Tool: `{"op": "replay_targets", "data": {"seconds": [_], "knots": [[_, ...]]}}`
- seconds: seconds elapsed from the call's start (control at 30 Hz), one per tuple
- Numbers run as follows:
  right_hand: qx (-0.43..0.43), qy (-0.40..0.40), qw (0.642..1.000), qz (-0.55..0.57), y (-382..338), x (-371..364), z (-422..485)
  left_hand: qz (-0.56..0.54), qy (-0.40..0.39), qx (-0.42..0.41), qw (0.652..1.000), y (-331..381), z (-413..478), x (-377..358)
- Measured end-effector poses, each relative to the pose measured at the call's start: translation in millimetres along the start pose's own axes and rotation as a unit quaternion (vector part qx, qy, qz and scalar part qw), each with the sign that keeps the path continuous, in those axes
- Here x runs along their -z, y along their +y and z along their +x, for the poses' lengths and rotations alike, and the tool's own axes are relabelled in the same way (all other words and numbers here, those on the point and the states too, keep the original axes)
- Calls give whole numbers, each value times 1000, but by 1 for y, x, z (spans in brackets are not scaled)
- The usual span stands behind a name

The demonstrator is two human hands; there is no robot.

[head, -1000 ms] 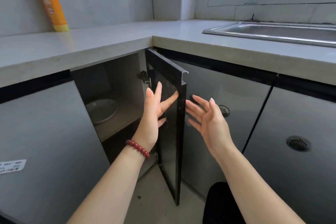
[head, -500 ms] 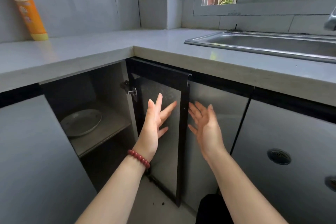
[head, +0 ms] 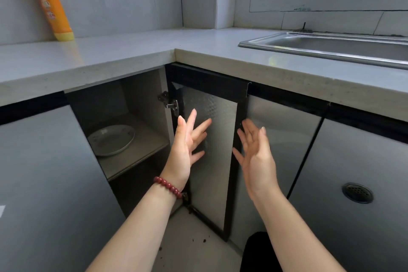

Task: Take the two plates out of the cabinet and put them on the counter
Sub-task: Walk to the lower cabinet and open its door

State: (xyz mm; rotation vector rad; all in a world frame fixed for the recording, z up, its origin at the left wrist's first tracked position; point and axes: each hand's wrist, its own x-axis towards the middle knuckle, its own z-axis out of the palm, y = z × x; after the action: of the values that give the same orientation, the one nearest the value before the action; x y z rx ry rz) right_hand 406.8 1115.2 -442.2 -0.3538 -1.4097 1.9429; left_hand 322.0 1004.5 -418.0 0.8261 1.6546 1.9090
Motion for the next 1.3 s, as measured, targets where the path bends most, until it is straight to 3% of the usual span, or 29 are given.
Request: {"op": "replay_targets", "data": {"seconds": [0.5, 1.03, 1.3], "knots": [[-83, -132, 988, -10, 45, -69, -4, 50, 145, 11, 988, 8, -43, 62], [-176, -317, 932, 8, 93, -183, -2, 56, 383, 13, 922, 15, -90, 121], [-206, -335, 920, -3, 120, -214, 15, 27, 446, 20, 895, 8, -90, 138]]}}
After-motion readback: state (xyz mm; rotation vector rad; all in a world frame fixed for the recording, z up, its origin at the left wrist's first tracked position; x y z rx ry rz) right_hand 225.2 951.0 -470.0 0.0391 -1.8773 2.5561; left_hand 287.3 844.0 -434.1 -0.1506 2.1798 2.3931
